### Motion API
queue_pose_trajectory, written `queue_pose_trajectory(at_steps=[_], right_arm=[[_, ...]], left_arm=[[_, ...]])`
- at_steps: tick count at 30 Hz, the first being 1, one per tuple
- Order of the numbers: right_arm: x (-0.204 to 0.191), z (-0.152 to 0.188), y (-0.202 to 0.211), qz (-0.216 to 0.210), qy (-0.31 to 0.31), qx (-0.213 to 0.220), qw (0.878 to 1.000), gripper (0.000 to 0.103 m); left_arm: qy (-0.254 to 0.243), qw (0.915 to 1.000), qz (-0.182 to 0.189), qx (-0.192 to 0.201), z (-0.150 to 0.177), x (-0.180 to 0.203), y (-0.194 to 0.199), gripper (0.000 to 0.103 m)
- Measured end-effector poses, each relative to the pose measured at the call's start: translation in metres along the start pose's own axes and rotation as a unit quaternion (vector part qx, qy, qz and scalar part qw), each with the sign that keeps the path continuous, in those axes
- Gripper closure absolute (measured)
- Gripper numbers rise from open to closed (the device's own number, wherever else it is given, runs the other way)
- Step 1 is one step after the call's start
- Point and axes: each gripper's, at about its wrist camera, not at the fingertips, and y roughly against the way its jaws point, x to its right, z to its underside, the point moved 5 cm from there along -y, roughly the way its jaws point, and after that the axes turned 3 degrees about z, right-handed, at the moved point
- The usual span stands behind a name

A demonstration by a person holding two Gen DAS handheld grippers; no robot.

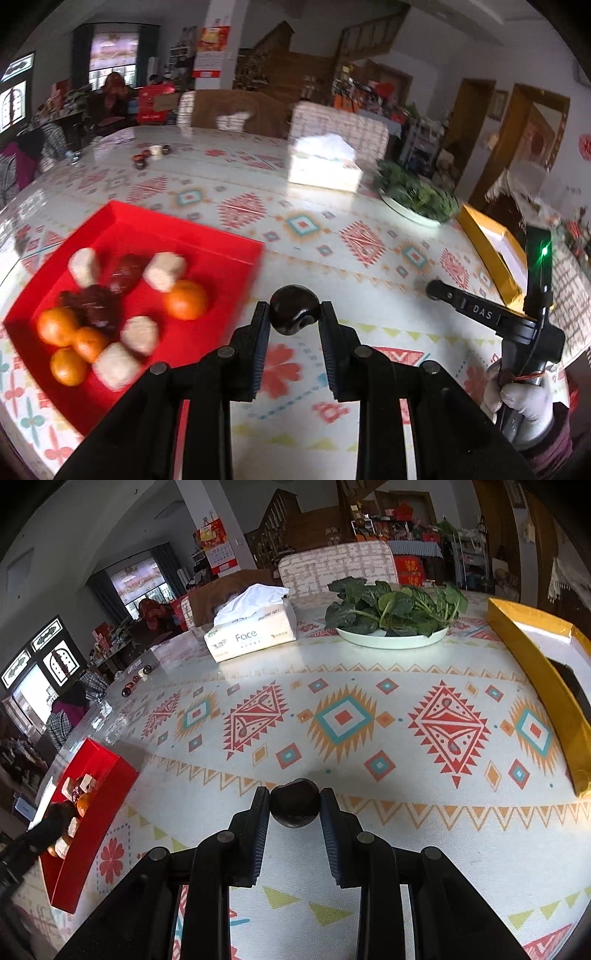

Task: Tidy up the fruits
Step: 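Carry both dates over the red box and open both tools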

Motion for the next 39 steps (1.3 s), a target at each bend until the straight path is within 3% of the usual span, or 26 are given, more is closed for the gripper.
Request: queue_pose_trajectory(at_steps=[5,10,14,20,25,39], right_arm=[[-0.021,0.003,0.011,-0.005,0.011,0.0,1.0,0.072],[-0.075,0.002,0.026,-0.049,0.045,0.002,0.998,0.072],[-0.13,0.007,0.027,-0.091,0.081,-0.012,0.992,0.072],[-0.203,0.025,0.016,-0.135,0.137,-0.04,0.98,0.072],[-0.24,0.038,0.003,-0.155,0.159,-0.063,0.973,0.072],[-0.271,0.053,-0.029,-0.149,0.18,-0.102,0.967,0.072]], left_arm=[[0.039,0.9987,-0.023,0.023,-0.004,-0.051,0.03,0.077],[0.084,0.9949,-0.041,0.037,-0.001,-0.098,0.047,0.077],[0.097,0.9939,-0.043,0.03,0.009,-0.114,0.048,0.077],[0.099,0.9946,-0.03,0.006,0.027,-0.12,0.045,0.077],[0.094,0.995,-0.031,-0.012,0.037,-0.12,0.038,0.077],[0.106,0.9941,-0.022,-0.01,0.037,-0.133,0.035,0.075]])
